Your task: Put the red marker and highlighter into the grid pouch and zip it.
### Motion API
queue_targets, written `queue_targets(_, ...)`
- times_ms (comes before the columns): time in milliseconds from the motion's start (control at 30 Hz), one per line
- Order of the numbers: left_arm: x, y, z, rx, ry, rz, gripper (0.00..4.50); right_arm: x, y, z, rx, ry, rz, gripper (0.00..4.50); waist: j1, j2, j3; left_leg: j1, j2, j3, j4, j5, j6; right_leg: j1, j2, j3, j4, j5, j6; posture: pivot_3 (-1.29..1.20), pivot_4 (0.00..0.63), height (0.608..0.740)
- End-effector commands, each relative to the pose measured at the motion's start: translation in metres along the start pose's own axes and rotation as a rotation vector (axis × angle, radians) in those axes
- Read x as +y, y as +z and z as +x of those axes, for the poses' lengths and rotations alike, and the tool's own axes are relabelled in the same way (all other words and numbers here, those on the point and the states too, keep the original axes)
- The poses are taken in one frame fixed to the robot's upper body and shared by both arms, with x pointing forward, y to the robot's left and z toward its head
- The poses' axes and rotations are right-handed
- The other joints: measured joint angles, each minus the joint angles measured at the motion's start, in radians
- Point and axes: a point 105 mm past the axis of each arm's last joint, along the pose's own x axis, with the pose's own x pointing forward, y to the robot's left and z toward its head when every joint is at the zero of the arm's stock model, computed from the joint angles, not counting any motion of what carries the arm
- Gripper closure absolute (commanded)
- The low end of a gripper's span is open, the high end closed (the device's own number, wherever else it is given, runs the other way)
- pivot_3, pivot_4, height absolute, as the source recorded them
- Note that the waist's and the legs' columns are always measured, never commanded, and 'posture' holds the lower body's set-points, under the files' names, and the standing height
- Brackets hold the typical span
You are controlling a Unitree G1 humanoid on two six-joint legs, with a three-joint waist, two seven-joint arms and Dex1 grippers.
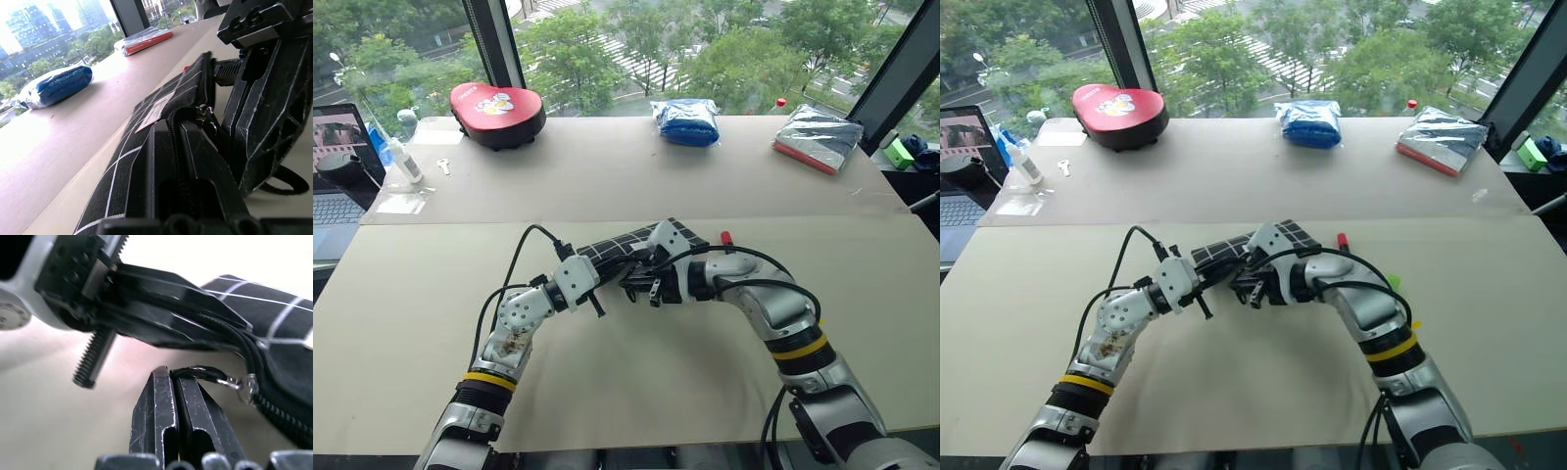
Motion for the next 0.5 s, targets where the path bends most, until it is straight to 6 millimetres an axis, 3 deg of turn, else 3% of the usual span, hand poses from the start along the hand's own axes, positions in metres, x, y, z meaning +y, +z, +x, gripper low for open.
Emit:
queue_targets(33,0.004,0.012,0.006,-0.043,-0.002,0.023,4.50,-0.001,0.022,0.000,-0.083,-0.011,-0.006,4.47,0.001,0.000,0.000,0.000,0.000,0.000,0.000,0.000,0.000,0.000,0.000,0.000,0.000,0.000,0.000,0.00,0.150,0.740)
queue_targets(67,0.004,0.012,0.006,-0.043,-0.002,0.023,4.50,-0.004,0.022,0.000,-0.086,-0.030,-0.002,4.47,0.000,0.000,0.000,0.000,0.000,0.000,0.000,0.000,0.000,0.000,0.000,0.000,0.000,0.000,0.000,0.00,0.150,0.740)
queue_targets(200,0.004,0.012,0.006,-0.043,0.001,0.023,4.50,-0.026,0.019,-0.016,-0.094,-0.154,0.006,3.31,0.001,0.000,0.000,0.000,-0.001,0.000,0.000,0.001,-0.001,0.000,0.000,0.000,0.000,0.000,0.000,0.00,0.150,0.740)
queue_targets(333,0.002,0.011,0.006,-0.040,0.000,0.019,4.50,-0.020,0.029,-0.051,-0.152,-0.127,0.085,1.96,0.005,0.000,0.000,-0.001,-0.001,-0.001,0.000,0.001,-0.001,-0.001,0.000,0.000,0.000,0.000,0.000,0.00,0.150,0.740)
queue_targets(500,-0.002,0.006,0.006,-0.026,-0.008,0.015,4.50,0.010,0.029,-0.110,-0.221,-0.095,0.049,1.96,0.014,0.000,0.000,-0.002,-0.001,-0.002,0.000,-0.001,0.002,-0.001,0.000,-0.001,-0.001,0.000,0.000,0.00,0.150,0.740)
